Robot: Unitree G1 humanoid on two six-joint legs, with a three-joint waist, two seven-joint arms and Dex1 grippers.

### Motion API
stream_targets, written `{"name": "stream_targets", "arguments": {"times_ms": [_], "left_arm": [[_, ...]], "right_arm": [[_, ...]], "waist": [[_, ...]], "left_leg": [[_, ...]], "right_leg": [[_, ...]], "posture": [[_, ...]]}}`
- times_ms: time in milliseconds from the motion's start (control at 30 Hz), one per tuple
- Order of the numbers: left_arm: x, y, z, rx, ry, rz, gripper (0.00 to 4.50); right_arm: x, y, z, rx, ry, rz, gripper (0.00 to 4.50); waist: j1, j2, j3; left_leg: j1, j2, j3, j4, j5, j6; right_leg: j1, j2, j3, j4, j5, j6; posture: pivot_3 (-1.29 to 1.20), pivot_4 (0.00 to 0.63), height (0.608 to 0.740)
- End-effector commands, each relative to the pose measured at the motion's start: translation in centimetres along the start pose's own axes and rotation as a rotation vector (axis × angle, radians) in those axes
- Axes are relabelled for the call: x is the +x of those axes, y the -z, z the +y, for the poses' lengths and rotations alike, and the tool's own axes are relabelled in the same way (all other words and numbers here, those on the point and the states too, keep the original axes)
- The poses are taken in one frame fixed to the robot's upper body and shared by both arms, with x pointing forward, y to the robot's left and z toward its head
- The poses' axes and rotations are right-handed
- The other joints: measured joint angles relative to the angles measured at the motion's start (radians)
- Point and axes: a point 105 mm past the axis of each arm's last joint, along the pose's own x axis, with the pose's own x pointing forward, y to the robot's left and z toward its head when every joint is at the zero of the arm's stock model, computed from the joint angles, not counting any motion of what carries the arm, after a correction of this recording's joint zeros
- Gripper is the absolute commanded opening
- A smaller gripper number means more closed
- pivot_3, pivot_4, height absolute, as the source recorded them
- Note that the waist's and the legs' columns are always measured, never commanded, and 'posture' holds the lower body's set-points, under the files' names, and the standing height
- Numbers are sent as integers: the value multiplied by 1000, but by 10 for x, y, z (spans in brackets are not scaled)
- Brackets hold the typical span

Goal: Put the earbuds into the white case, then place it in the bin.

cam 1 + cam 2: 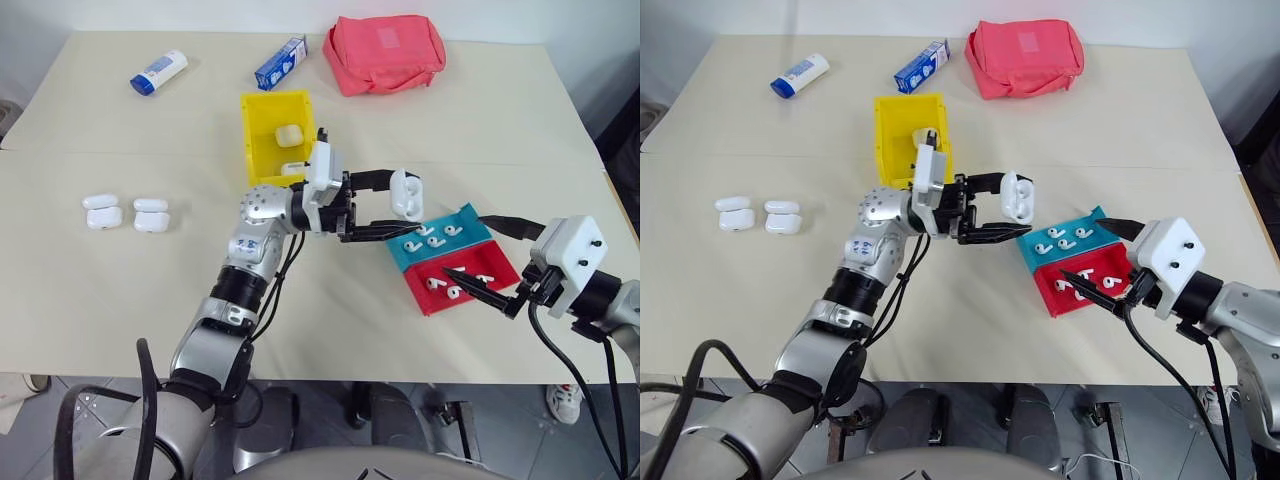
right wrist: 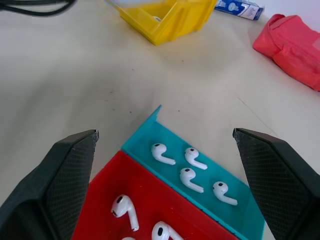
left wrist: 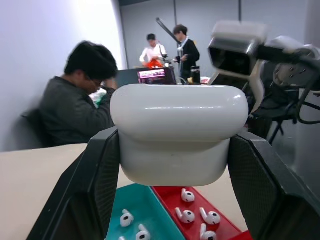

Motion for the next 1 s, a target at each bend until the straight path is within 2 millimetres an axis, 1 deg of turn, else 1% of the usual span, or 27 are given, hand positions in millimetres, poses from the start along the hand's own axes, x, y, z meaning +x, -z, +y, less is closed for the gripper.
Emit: {"name": "stream_targets", "arguments": {"times_ms": [33,267,367,467,600,700,933,1000], "left_arm": [[0,-5,9,19,11,0,2802],[-2,-1,26,-17,-6,52,2802],[4,1,35,-26,-49,83,2802],[11,4,40,-25,-81,98,2802],[22,7,27,21,-60,72,2802],[23,7,20,22,-84,65,2802],[9,10,-8,15,-102,83,2802],[3,12,-15,17,-101,104,2802]], "right_arm": [[-6,-8,3,-15,24,-3,4500],[-12,-2,9,-4,31,36,4500],[-14,-1,10,-7,23,49,4500],[-15,0,11,-16,11,63,4500],[-14,0,10,-27,7,72,4500],[-15,1,9,-24,3,88,4500],[-17,8,9,-35,-2,139,4500],[-19,16,8,-50,-11,190,4500]], "waist": [[0,0,0],[-1,0,0],[0,0,0],[-1,0,0],[-3,0,0],[-4,0,0],[-7,1,-1],[-5,1,-1]], "left_leg": [[0,0,0,0,0,0],[-2,-1,-1,1,-1,3],[-2,-1,-1,1,-1,4],[-2,-2,-1,1,-2,5],[-2,-1,-1,1,-2,6],[-2,-1,-1,1,-2,5],[-2,-1,-2,1,-2,5],[-2,-1,-2,1,-2,5]], "right_leg": [[0,0,0,0,0,0],[-1,0,0,-1,0,0],[-1,0,0,-1,1,1],[-1,-1,0,-2,1,2],[-1,-1,1,-3,1,2],[-1,-1,1,-3,2,2],[-1,-1,2,-2,2,2],[-1,-1,2,-2,2,2]], "posture": [[0,150,740],[0,150,740],[0,150,740],[0,150,740],[0,150,740],[0,150,740],[0,150,740],[0,150,740]]}}
